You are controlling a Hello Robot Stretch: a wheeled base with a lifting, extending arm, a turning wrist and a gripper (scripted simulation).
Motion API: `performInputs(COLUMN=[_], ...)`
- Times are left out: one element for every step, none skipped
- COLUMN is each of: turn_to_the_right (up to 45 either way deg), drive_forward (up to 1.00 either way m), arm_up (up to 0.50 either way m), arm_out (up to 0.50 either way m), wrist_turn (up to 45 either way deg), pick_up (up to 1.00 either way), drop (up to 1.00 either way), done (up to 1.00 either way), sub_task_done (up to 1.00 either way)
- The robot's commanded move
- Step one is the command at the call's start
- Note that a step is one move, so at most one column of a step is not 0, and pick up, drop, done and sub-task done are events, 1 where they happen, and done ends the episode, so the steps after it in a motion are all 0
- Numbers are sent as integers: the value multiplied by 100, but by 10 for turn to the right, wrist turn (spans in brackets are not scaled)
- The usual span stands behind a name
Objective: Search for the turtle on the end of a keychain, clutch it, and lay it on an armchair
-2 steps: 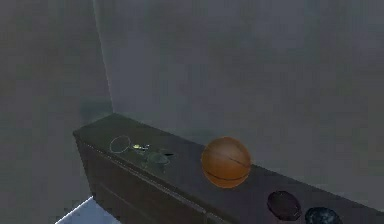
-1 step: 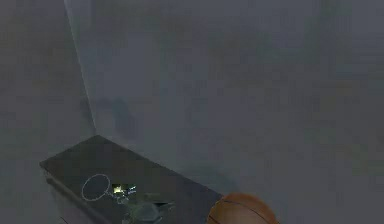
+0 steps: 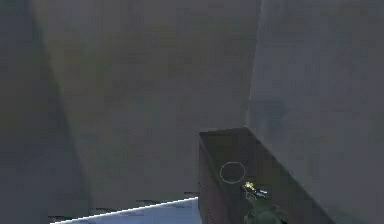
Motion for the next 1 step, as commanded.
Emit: performInputs(turn_to_the_right=[-450], drive_forward=[0], arm_up=[0], arm_out=[0], wrist_turn=[0], pick_up=[0], drop=[0], done=[0], sub_task_done=[0])
